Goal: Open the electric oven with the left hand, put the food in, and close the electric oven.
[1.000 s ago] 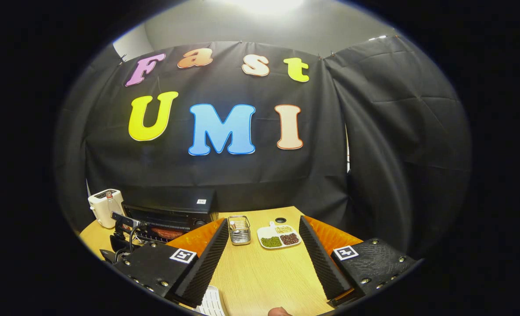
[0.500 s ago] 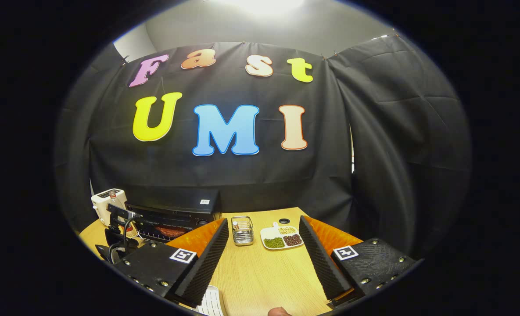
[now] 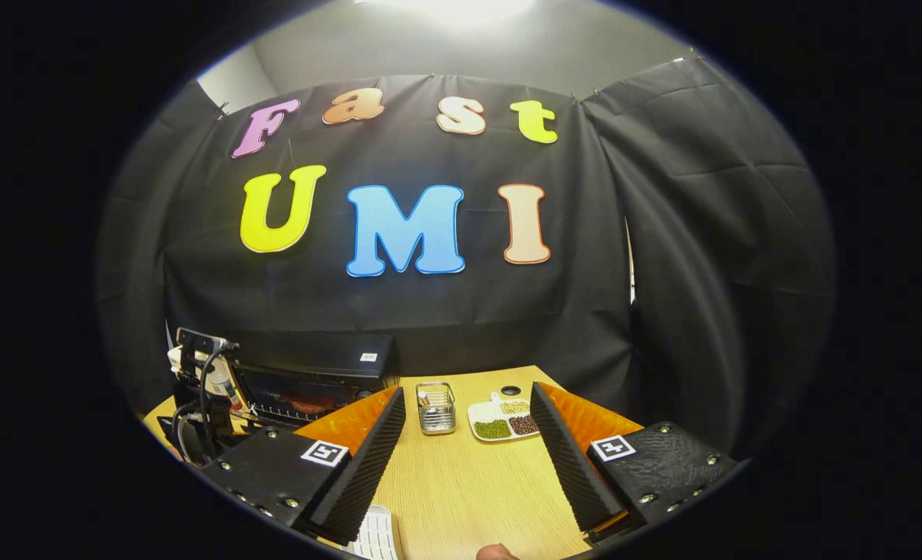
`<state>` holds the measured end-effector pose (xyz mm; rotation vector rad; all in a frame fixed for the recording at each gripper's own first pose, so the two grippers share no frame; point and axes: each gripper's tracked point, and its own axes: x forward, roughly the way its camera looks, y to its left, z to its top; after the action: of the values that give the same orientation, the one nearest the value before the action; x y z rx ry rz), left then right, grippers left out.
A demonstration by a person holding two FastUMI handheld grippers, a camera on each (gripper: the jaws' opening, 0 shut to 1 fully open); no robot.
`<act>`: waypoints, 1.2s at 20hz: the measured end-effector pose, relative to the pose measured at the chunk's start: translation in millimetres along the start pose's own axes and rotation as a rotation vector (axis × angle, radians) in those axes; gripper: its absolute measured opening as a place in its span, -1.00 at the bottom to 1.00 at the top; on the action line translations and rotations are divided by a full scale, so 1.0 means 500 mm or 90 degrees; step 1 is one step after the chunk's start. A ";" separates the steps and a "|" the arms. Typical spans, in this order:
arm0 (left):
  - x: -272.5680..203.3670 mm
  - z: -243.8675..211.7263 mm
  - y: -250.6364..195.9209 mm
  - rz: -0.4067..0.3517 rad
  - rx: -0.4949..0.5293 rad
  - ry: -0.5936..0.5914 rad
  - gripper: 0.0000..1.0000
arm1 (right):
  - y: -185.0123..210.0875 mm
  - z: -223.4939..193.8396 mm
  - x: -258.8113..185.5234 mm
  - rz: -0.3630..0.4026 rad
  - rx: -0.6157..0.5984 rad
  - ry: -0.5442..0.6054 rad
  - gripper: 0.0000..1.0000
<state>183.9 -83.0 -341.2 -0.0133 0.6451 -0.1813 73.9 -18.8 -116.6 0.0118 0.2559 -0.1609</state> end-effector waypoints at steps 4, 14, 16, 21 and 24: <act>-0.003 0.031 0.001 0.003 0.019 -0.032 0.94 | -0.002 -0.004 0.006 -0.001 0.000 0.004 0.95; 0.023 0.120 0.004 -0.014 0.019 -0.115 0.94 | -0.002 -0.008 0.015 -0.014 -0.001 0.005 0.95; 0.015 0.143 0.006 -0.017 0.018 -0.142 0.94 | 0.001 0.000 0.015 -0.014 0.004 -0.002 0.95; -0.040 0.208 0.003 -0.022 0.001 -0.214 0.94 | 0.004 0.034 0.017 0.009 0.011 -0.033 0.95; -0.093 0.236 0.001 -0.016 -0.013 -0.253 0.94 | -0.001 0.053 0.002 0.040 0.013 -0.048 0.95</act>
<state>218.4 -79.6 -219.2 -0.0749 0.2501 -0.1906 81.3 -20.2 -91.2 0.0340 0.1785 -0.1009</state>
